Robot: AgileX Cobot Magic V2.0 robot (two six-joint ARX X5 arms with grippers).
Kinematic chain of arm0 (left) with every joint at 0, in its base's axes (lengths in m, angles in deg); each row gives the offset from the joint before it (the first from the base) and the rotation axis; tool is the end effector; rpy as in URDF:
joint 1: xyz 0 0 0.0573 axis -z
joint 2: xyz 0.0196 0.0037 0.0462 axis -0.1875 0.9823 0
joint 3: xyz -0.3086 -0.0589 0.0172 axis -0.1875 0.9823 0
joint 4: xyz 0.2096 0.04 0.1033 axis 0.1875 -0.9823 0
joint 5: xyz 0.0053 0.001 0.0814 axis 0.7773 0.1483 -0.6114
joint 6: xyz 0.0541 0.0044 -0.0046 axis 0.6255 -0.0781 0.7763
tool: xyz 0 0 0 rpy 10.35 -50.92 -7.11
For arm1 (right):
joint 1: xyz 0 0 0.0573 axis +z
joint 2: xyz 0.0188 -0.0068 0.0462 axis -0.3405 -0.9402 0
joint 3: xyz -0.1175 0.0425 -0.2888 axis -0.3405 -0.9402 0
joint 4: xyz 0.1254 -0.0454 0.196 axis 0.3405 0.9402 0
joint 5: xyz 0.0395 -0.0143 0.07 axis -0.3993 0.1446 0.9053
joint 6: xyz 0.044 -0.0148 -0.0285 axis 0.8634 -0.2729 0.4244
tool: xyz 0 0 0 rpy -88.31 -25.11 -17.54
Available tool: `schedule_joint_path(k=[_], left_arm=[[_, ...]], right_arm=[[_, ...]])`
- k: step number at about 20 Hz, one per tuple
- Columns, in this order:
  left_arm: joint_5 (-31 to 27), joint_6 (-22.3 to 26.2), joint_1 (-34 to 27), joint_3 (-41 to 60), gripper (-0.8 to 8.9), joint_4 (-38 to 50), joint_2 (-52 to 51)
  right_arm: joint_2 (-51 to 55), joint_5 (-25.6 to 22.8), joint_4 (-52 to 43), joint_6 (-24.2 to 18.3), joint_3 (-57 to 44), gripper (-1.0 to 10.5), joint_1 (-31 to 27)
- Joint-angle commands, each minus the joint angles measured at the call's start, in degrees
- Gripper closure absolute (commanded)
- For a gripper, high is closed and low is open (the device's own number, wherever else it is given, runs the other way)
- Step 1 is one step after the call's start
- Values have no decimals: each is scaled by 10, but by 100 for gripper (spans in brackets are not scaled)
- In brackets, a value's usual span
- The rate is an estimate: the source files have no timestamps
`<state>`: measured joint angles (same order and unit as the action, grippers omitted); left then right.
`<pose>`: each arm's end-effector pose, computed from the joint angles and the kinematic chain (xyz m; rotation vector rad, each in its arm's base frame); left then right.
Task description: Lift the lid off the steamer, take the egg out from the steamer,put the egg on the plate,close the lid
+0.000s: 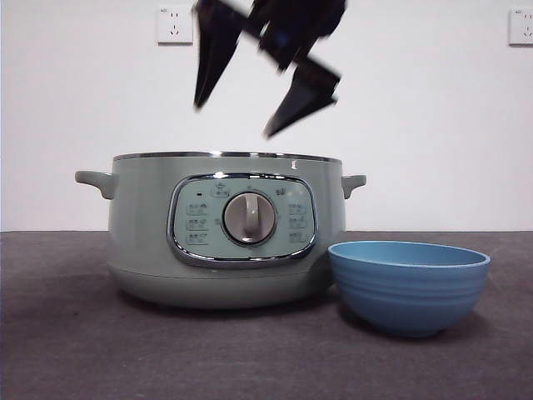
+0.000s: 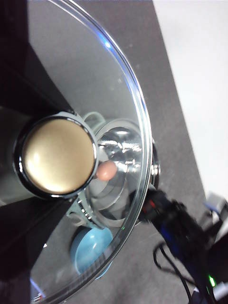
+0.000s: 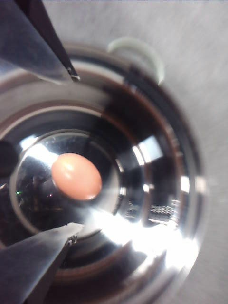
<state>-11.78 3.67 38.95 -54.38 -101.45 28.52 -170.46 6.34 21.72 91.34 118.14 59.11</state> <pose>-0.0098 0.0055 0.4160 0.1007 0.3977 -0.4738 0.3041 0.2537 0.3499 -0.1699 0.8720 0.7488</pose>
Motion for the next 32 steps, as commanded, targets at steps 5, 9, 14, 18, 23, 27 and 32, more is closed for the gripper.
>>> schedule_joint_path(k=[5, 9, 14, 18, 23, 27, 32], left_arm=[[7, -3, 0, -12, 822, 23, -5], [7, -2, 0, -12, 822, 23, -5], [7, 1, 0, -12, 822, 22, -5], [7, 1, 0, -12, 822, 19, -5], [7, 1, 0, -12, 822, 17, -5], [7, 1, 0, -12, 822, 18, -5], [7, 1, 0, -12, 822, 26, -5]], right_arm=[[-84, -16, -19, 7, 2, 447, 6], [-113, -27, -30, 11, 2, 447, 6], [-138, -27, -47, 20, 2, 493, 6], [-150, -26, -51, 27, 2, 620, 6], [-150, -25, -55, 27, 2, 940, 6], [-109, -25, -65, 5, 2, 962, 6], [76, -31, 26, -35, 2, 963, 5]])
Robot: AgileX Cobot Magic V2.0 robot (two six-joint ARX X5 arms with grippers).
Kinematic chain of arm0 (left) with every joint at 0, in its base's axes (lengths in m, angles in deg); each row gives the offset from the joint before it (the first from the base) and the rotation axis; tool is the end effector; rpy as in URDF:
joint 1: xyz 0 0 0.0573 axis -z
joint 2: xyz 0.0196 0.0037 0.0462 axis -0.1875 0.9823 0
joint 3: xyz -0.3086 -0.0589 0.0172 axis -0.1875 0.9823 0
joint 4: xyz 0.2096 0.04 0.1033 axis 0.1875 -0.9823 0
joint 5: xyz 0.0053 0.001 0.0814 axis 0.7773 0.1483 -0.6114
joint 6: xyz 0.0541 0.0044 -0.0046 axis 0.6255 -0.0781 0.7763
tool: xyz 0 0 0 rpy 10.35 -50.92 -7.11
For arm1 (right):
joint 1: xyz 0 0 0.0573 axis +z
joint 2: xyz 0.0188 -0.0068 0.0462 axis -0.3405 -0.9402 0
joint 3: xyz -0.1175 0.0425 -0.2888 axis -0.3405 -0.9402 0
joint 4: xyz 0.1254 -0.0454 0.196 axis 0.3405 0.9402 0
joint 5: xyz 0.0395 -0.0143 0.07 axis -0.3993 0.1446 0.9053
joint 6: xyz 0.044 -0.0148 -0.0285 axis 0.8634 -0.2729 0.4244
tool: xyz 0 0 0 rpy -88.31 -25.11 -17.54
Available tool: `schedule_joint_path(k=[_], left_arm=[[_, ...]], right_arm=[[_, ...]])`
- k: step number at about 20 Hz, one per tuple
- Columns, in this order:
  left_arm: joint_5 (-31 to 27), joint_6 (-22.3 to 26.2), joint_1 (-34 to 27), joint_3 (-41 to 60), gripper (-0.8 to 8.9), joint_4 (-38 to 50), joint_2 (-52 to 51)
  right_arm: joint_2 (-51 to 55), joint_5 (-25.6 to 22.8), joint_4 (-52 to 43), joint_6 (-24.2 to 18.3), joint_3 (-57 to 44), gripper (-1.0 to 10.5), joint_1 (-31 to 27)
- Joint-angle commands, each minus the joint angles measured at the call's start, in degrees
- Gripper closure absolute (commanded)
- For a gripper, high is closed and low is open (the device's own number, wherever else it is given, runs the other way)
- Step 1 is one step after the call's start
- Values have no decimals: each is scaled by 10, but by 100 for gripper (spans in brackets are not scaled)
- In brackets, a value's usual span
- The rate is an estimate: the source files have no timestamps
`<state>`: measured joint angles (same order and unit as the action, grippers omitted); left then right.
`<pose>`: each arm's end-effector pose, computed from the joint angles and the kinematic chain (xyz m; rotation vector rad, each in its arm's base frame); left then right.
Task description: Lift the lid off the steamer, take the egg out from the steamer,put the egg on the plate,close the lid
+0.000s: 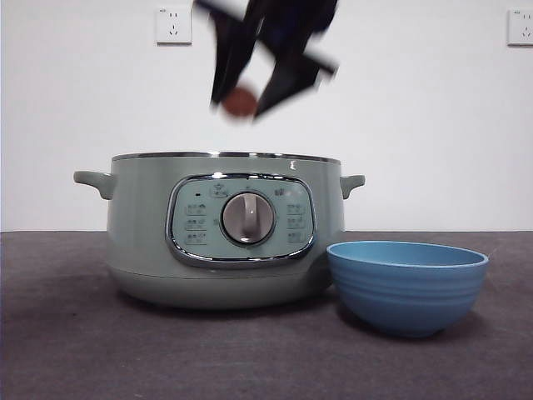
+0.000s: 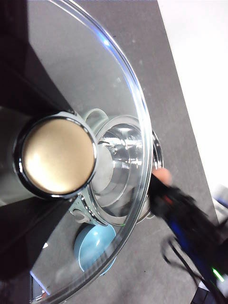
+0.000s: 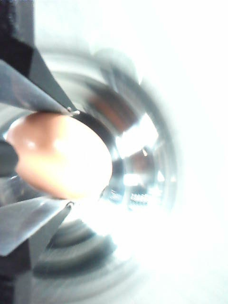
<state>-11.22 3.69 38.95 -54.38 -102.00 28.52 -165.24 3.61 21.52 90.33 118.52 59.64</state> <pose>-0.0103 0.0054 0.4152 0.1015 0.4077 -0.4832 0.2847 0.2404 0.3852 -0.1777 0.7570 0.7349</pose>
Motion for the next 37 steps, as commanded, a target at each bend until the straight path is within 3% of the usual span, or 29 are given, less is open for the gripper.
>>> schedule_joint_path(k=[1, 3, 5, 8, 14, 17, 20, 26, 37], left_arm=[[2, 1, 0, -12, 822, 32, -5], [2, 1, 0, -12, 822, 32, -5], [2, 1, 0, -12, 822, 33, -5], [2, 0, 0, -12, 822, 33, -5], [2, 0, 0, -12, 822, 32, -5], [2, 0, 0, -12, 822, 32, -5], [2, 0, 0, -12, 822, 29, -5], [4, -2, 0, -12, 822, 28, -5], [4, -2, 0, -12, 822, 25, -5]], right_arm=[[66, -7, 70, -35, -2, 963, 0], [125, -55, 145, -49, -2, 963, -2], [160, -61, 196, -57, -9, 963, -13], [208, -61, 195, -57, -76, 963, -37], [252, -56, 96, -55, -279, 963, -71], [250, -26, 11, -51, -353, 963, -71], [235, -28, -43, -42, -409, 963, -71], [184, -27, -111, -42, -451, 963, -71], [96, -26, -151, -42, -462, 963, -70]])
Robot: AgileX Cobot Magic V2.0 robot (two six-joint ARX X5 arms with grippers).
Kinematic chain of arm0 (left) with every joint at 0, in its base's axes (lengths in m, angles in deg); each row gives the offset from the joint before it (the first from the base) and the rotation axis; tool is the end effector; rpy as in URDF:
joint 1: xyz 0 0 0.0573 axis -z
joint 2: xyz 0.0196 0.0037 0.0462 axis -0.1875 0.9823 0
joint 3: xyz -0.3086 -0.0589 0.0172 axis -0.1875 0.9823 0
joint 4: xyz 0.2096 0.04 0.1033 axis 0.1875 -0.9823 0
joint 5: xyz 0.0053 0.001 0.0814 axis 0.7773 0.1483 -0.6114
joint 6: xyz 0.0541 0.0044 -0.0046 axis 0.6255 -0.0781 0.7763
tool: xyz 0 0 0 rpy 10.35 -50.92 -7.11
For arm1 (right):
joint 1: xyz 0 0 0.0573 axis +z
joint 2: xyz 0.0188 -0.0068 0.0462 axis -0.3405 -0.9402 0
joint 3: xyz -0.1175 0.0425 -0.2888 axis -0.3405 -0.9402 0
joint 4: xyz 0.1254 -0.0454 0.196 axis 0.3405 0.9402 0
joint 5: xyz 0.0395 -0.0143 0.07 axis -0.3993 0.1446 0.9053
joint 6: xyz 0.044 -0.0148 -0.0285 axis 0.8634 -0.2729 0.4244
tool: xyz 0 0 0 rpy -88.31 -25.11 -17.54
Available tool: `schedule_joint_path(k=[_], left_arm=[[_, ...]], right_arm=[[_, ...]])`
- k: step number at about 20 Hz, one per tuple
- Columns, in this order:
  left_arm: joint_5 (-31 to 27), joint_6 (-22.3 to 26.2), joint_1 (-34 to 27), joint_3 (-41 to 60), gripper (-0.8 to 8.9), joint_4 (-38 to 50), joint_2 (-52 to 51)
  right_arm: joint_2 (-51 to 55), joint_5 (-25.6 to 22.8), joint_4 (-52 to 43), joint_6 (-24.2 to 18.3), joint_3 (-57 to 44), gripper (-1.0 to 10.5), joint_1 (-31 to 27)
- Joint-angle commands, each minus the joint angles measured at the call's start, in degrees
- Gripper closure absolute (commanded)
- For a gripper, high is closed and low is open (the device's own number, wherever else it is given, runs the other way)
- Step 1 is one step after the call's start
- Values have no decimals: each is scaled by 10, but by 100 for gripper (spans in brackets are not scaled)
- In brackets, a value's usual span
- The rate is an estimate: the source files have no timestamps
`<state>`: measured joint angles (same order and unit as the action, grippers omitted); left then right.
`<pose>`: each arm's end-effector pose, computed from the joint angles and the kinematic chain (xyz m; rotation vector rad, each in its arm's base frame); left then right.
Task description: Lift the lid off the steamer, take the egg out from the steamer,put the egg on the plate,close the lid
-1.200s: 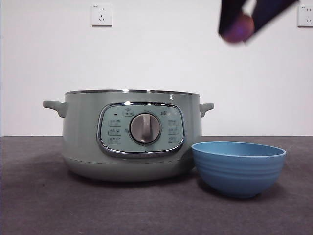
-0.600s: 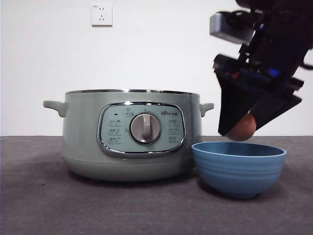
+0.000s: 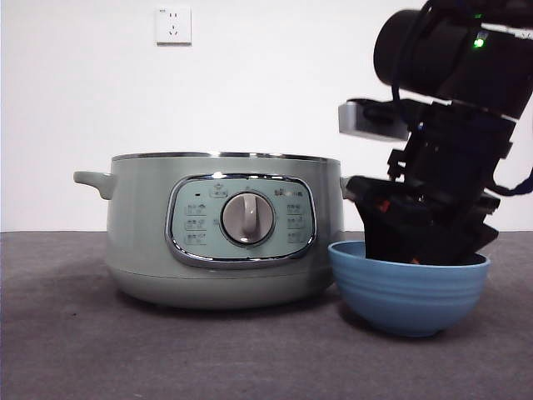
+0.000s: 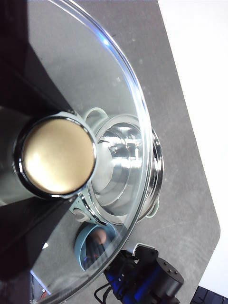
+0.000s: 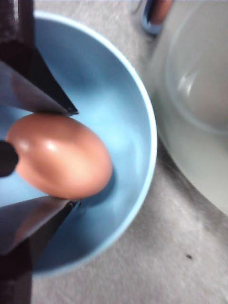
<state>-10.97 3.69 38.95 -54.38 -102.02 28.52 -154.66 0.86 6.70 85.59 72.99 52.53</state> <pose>-0.0103 0.0053 0.4152 0.1007 0.4083 -0.4875 0.2237 0.1450 0.2272 -0.3124 1.0753 0.5732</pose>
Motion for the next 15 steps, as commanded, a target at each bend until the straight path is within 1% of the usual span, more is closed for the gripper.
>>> schedule_joint_path(k=[1, 3, 4, 7, 8, 12, 15], left_arm=[[1, -2, 0, -12, 822, 25, -5], [1, -2, 0, -12, 822, 25, -5], [1, -2, 0, -12, 822, 25, -5], [1, -2, 0, -12, 822, 27, -2], [1, -2, 0, -12, 822, 30, -1], [5, 2, 0, -12, 822, 66, 32], [35, 5, 0, -12, 822, 110, 79]], right_arm=[[-15, 15, -2, 6, -7, 963, 1], [-17, 31, -1, 6, -7, 955, 1], [-17, 31, -1, 6, -7, 920, 2], [-17, 31, 5, 6, -7, 673, 2], [-17, 31, 5, 6, -6, 625, 2], [-5, 31, 4, 6, -5, 622, 2], [33, 30, 5, 6, -5, 622, 2]])
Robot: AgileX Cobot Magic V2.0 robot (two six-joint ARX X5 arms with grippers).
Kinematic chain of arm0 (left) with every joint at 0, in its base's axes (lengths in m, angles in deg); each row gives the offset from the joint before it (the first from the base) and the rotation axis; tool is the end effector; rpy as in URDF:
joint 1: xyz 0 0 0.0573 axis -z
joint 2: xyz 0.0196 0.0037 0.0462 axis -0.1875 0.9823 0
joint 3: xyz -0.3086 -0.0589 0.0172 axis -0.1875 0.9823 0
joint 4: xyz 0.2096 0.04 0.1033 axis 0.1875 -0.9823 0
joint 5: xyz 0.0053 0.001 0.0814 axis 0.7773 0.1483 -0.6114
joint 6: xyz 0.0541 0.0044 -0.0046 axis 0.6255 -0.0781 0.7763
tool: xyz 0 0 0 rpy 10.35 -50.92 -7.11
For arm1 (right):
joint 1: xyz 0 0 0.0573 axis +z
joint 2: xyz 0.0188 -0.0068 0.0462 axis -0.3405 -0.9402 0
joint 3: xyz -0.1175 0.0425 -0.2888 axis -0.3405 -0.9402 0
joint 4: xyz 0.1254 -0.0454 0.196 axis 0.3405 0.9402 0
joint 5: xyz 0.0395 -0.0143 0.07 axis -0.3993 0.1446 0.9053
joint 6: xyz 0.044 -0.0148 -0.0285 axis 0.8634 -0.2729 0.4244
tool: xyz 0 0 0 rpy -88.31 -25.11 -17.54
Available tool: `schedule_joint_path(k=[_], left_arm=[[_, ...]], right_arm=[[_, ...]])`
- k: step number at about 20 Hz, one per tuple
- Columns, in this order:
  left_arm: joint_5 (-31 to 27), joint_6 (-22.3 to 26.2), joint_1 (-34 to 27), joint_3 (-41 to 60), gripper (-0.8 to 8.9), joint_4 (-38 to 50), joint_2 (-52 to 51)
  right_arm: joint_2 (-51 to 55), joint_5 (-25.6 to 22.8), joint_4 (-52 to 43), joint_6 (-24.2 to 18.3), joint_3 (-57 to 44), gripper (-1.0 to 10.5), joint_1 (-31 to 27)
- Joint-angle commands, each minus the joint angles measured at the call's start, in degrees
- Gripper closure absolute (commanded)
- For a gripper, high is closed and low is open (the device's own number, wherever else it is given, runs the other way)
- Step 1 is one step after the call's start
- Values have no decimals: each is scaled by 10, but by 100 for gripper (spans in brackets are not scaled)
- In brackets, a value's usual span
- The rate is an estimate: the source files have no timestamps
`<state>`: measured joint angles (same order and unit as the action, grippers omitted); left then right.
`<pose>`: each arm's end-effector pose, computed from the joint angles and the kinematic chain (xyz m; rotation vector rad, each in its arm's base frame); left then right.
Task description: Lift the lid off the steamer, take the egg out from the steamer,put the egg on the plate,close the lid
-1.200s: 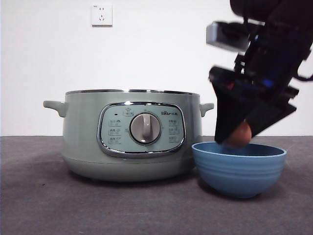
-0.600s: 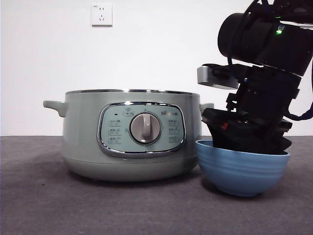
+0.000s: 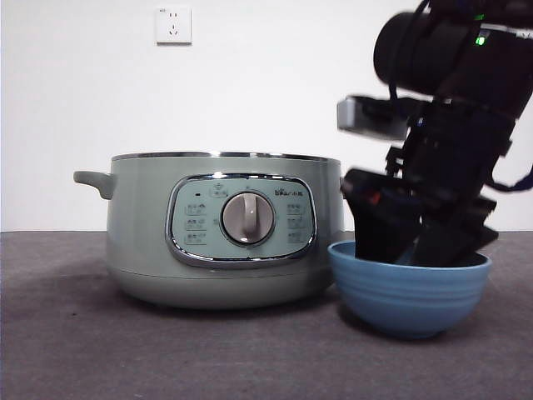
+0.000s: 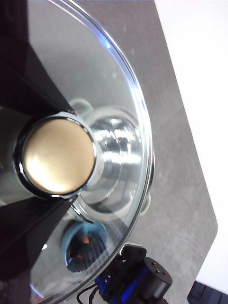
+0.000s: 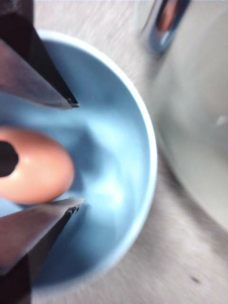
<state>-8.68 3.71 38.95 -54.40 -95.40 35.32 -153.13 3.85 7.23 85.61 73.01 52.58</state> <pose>0.0263 -0.0156 0.4268 0.0936 0.4137 -0.5268 0.2192 0.1442 0.2336 -0.2806 1.0669 0.6225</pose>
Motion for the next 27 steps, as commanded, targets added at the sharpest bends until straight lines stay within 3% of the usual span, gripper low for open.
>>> schedule_joint_path(k=[1, 7, 14, 17, 27], left_arm=[[15, 10, 0, -12, 822, 61, 30], [52, 16, 1, -12, 822, 182, 170], [69, 16, 4, -12, 822, 336, 323], [68, 18, 4, -12, 822, 385, 377], [64, 18, 11, -12, 822, 463, 482]], right_arm=[[39, 0, 2, 6, -5, 622, 1], [254, -1, 75, 9, -5, 623, 1], [476, -1, 144, 41, -5, 623, 1], [526, -1, 172, 68, -5, 623, 1], [548, -1, 206, 69, -5, 623, 1]])
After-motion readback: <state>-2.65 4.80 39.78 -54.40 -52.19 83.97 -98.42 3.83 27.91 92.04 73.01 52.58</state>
